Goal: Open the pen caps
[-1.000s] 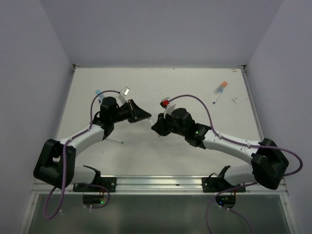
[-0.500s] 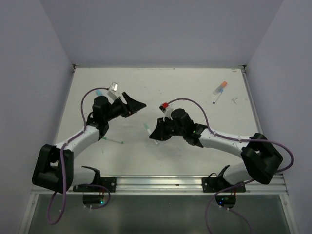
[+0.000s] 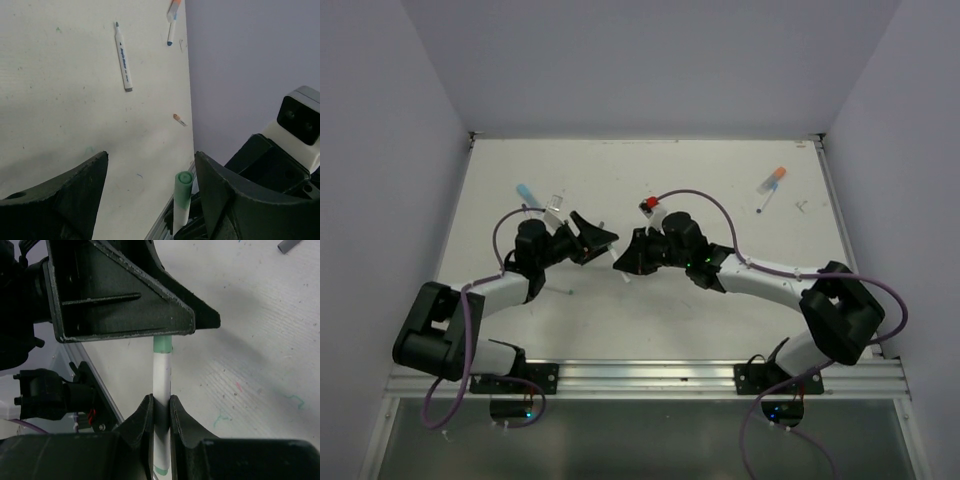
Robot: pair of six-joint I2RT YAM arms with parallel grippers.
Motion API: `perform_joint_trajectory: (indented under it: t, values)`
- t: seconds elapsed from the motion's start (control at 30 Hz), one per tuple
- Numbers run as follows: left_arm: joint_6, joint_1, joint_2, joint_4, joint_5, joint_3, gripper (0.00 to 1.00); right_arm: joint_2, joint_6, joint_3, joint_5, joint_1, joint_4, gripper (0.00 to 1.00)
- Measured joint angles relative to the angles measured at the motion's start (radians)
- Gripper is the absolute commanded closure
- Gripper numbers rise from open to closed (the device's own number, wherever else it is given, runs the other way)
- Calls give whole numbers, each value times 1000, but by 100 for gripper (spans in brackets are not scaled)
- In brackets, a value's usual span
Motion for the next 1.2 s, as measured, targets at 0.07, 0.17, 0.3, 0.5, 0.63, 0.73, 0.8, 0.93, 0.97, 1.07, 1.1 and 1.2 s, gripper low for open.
perform_joint_trajectory:
  t: [0.07, 0.17, 0.3, 0.5, 0.63, 0.73, 0.8, 0.93, 0.97, 1.07, 1.1, 1.2]
  values:
    - [-29, 0, 16, 38, 10, -18, 29, 27, 8, 13, 4, 0, 16, 100]
    - [-58, 0, 21, 83, 26, -30, 36, 66, 16, 27, 6, 0, 34, 100]
    - [-76, 0, 21, 122, 38, -30, 49, 106, 23, 37, 7, 0, 44, 100]
    - [-71, 0, 20, 119, 33, -30, 62, 114, 30, 38, 5, -5, 64, 100]
    - [-68, 3, 20, 116, 22, -30, 100, 114, 38, 38, -2, -13, 85, 100]
    - [-61, 5, 19, 110, 18, -28, 100, 116, 45, 36, -8, -18, 95, 100]
    - [-47, 4, 19, 80, 16, -19, 100, 117, 48, 34, -10, -19, 95, 100]
    - [3, -10, 18, -100, -47, 64, 100, 119, -31, 74, 149, 32, 16, 100]
    - [11, -11, 18, -135, -61, 86, 100, 124, -80, 107, 273, 78, -32, 100]
    - [47, 2, 60, -257, -111, 211, 100, 182, -215, 240, 627, 204, -191, 100]
    - [55, 11, 102, -280, -114, 276, 100, 202, -244, 265, 689, 226, -222, 100]
    - [68, 52, 218, -324, -118, 450, 100, 257, -322, 286, 852, 269, -306, 100]
